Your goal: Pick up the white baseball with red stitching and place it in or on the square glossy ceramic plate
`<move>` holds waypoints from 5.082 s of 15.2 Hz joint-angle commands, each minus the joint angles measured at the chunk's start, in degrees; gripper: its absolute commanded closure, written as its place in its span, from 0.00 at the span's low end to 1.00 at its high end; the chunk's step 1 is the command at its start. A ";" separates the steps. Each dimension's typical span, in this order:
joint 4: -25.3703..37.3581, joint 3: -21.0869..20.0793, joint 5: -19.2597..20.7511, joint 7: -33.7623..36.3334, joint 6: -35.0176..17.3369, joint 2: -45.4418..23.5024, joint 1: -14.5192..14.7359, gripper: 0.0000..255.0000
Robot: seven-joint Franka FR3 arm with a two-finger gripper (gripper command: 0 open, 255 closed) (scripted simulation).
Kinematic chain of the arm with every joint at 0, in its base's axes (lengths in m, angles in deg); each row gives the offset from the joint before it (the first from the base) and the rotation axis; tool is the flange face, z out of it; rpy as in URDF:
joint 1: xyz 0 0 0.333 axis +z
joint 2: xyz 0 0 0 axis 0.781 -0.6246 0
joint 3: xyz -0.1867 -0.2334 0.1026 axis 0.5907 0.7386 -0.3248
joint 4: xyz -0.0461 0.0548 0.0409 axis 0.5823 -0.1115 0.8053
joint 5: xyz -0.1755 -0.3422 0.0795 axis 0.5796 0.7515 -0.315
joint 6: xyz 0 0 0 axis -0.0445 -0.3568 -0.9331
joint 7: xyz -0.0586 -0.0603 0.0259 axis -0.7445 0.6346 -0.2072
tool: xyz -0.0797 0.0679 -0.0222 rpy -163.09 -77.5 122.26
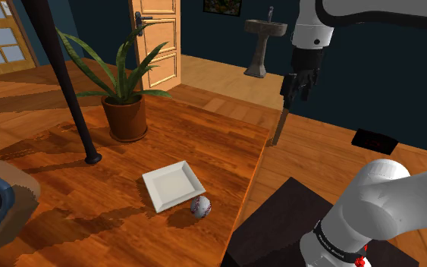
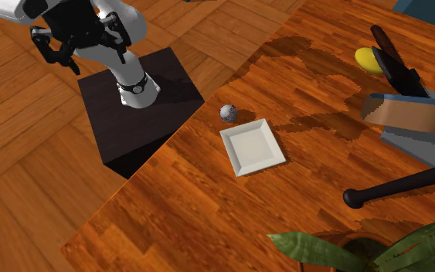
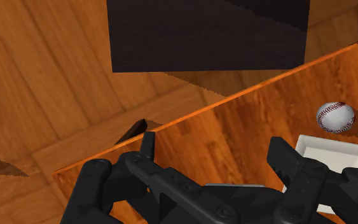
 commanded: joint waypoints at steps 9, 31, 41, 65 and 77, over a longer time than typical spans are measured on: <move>-10.48 -7.69 -6.90 12.01 -10.38 0.01 1.76 0.00; -12.71 -31.43 -14.90 45.58 -47.41 -32.45 4.31 0.00; -13.09 -33.43 -9.80 51.89 -57.04 -42.29 4.06 0.00; -11.82 -33.17 -12.51 49.99 -51.80 -37.85 4.26 1.00; -8.21 -31.90 -15.28 47.94 -42.07 -31.21 4.71 1.00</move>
